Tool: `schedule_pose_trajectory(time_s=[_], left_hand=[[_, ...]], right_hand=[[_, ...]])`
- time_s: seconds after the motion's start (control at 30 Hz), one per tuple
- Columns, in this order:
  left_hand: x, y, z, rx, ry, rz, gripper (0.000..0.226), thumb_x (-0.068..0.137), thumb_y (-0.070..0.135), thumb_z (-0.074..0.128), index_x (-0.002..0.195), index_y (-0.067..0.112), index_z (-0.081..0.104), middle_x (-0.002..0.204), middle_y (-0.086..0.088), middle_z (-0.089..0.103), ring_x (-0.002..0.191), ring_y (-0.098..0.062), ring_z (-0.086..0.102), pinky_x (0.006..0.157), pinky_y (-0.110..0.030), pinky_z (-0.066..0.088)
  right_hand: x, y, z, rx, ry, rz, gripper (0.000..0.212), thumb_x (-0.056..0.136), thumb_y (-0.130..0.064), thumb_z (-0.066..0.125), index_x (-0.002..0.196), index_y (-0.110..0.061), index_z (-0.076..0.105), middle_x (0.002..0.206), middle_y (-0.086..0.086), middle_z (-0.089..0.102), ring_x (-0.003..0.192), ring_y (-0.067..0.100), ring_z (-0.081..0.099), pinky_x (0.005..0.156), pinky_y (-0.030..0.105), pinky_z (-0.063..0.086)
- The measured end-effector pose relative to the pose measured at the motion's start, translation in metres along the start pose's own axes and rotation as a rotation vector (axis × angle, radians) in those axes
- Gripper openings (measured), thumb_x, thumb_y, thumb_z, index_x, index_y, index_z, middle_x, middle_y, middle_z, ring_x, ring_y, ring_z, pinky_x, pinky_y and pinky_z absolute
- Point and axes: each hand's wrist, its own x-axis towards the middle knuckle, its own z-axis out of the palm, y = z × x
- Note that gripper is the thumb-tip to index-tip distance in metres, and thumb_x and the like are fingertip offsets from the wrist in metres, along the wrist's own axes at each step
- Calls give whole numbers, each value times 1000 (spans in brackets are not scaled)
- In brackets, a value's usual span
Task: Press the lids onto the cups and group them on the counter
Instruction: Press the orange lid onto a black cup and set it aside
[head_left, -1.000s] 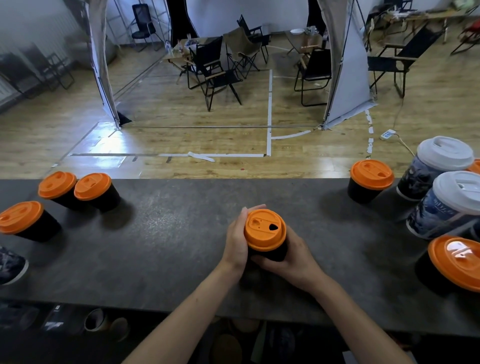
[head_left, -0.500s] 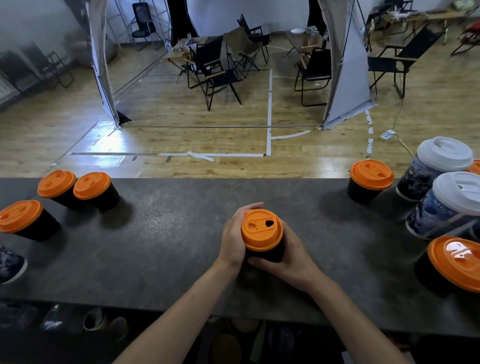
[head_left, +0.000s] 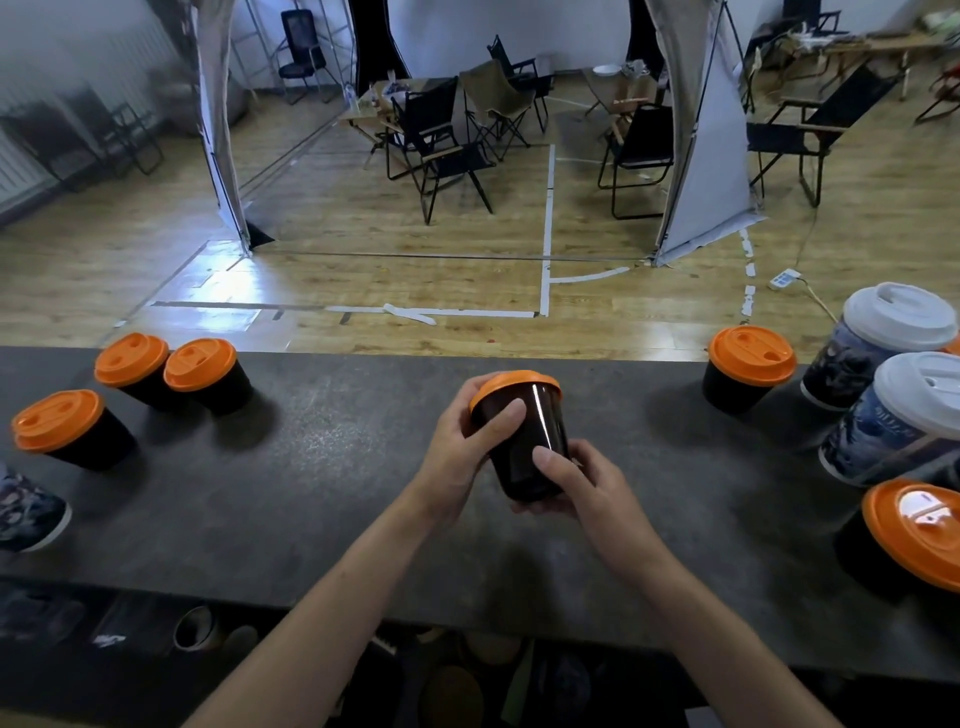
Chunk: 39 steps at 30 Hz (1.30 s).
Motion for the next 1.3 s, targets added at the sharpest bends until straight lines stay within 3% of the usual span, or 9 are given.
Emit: schedule_pose_trajectory(time_s=[0.17,0.27,0.4,0.57,0.73,0.9,1.03,1.17,1.3], left_hand=[[-5,20,-2,-39,-85,55,56,84,33,72,131,6,58,128,-25,63,115,-39,63,100,-49,49],[-5,29,0,-25,-154,71,54,86,32,69,135,15,56,132,-12,64,119,-31,62,96,-36,53],[-7,29,4,1,-144,56,51,84,34,72,130,17,60,113,-6,68,106,-20,66,86,-29,53],[-6,28,8,166,20,154,53,72,51,77,119,29,65,103,3,72,99,-14,69,86,-27,55],[-3,28,4,-2,-73,58,62,78,42,76,135,28,58,129,-2,67,120,-19,64,98,-32,53],[-4,31,7,231,27,176,56,78,42,79,130,34,59,118,3,69,109,-15,68,92,-35,59],[-6,33,7,66,-26,101,60,81,46,72,136,29,55,128,-3,65,118,-18,65,95,-34,56],[-5,34,6,38,-15,84,43,87,31,70,127,18,60,109,1,71,103,-15,69,84,-28,55],[-5,38,5,119,38,142,44,83,40,73,122,25,62,104,11,71,101,-5,67,85,-20,52]], right_hand=[[-21,-26,5,195,-205,181,70,83,-54,59,127,0,61,115,28,71,92,37,73,86,43,57],[-23,-34,3,293,-227,229,64,94,-55,49,126,-2,65,109,28,71,84,31,70,81,41,57],[-22,-35,1,410,-228,266,71,101,-57,30,122,-4,71,109,26,71,83,32,68,79,44,55],[-21,-33,4,246,-60,166,68,88,-65,44,121,-11,69,93,11,73,75,23,69,74,42,55],[-20,-33,9,261,-85,180,62,96,-54,43,130,-6,63,105,19,75,82,28,72,74,38,57],[-16,-35,11,186,-117,150,74,87,-70,38,124,-15,69,107,20,74,88,30,72,77,40,57],[-17,-46,13,203,-153,132,67,85,-64,44,124,-15,67,100,22,75,84,28,71,76,37,56],[-19,-45,13,136,-238,169,77,83,-70,39,127,-13,66,105,20,75,86,27,72,74,39,58],[-22,-51,15,197,-152,148,71,81,-69,50,123,-14,68,102,14,73,80,25,72,68,36,60]])
